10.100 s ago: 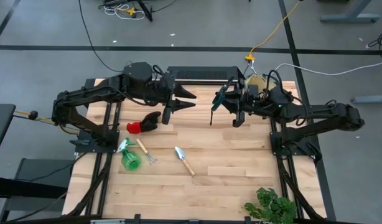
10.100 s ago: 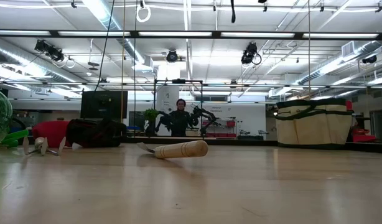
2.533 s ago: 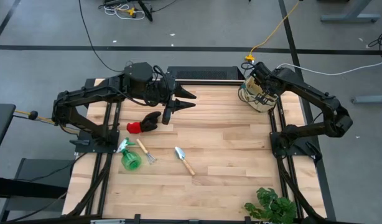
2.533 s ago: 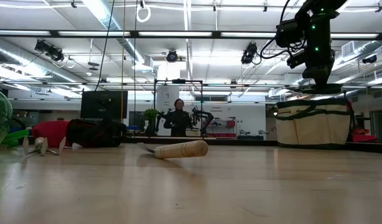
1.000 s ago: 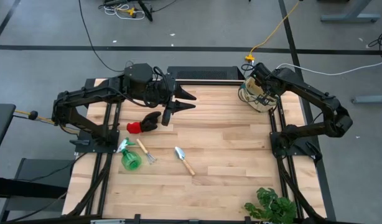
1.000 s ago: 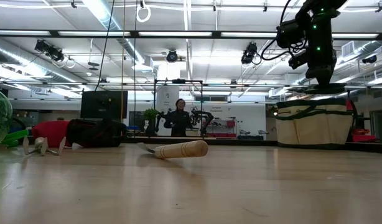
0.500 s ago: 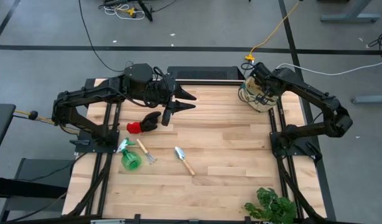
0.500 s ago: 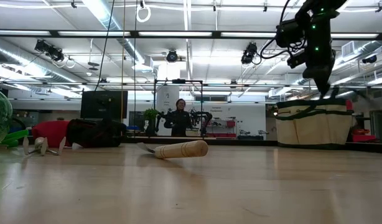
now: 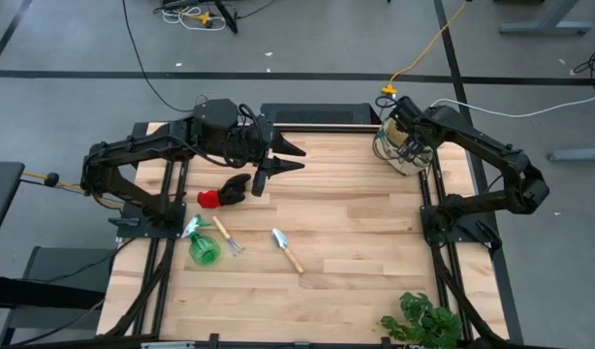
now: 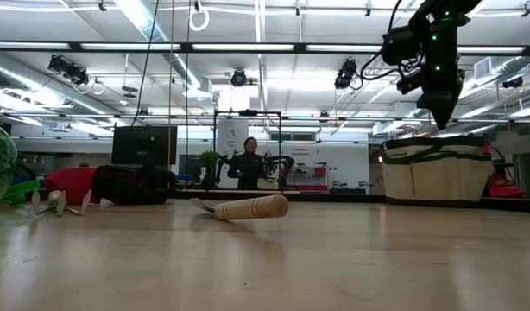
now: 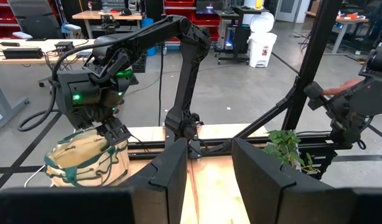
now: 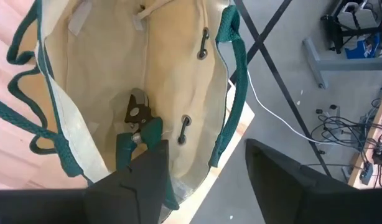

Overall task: Pick & Place Garden tools in Gardening bag
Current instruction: Put the green spray bottle into the gardening bag

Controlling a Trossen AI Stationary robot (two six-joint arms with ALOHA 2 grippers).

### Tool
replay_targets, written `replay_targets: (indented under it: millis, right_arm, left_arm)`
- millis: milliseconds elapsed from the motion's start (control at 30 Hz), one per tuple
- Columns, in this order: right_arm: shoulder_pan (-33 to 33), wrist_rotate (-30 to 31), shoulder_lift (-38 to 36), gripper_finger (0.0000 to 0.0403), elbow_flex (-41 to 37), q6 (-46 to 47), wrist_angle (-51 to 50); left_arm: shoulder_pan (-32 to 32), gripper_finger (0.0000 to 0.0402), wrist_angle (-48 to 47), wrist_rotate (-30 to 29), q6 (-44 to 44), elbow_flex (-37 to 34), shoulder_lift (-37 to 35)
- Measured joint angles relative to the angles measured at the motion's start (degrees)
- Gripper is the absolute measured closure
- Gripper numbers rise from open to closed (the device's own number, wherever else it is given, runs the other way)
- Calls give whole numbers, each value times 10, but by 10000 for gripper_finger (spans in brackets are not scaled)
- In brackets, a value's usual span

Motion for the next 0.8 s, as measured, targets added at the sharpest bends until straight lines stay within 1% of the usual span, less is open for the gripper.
replay_targets:
  millis: [133, 367, 733, 800]
  right_arm:
    - [0, -14, 0, 193, 0, -22, 14]
    - [0, -88, -20, 203, 0, -35, 52]
    - [12, -213, -97, 207, 0, -45, 173]
    - [18, -241, -109, 207, 0, -45, 198]
  left_arm:
    - [0, 268, 0, 0, 0, 0, 0]
    - [0, 268, 2, -3, 0, 0, -26]
    - [1, 268, -12, -71, 1, 0, -67]
    - [1, 268, -30, -78, 1, -1, -74]
